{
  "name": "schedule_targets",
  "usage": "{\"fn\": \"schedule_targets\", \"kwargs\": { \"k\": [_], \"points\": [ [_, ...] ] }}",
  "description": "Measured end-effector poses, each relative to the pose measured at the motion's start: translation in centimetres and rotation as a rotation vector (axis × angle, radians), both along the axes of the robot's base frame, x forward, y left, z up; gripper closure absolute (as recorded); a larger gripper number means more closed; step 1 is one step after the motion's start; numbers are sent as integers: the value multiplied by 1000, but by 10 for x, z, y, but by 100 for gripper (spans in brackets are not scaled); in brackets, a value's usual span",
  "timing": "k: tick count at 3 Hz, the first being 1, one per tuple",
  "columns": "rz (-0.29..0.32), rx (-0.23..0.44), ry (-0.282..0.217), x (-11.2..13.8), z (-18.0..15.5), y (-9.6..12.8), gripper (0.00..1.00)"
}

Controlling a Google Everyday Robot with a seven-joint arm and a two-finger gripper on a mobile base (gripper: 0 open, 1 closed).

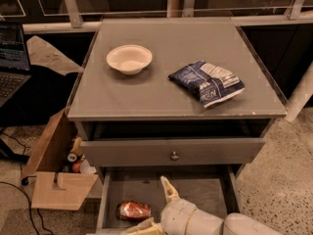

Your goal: Pick coke can from middle drawer and place on counter

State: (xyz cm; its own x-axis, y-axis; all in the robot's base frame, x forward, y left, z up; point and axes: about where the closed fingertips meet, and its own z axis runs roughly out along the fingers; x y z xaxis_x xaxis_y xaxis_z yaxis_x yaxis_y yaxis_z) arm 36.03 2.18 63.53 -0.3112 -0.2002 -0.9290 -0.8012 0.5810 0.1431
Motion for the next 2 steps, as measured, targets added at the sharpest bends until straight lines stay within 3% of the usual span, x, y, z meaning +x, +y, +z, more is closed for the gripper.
{"fn": "schedule_targets", "kwargs": {
  "k": [2],
  "points": [
    [-31,-82,-58,42,-21,1,0]
  ]
}}
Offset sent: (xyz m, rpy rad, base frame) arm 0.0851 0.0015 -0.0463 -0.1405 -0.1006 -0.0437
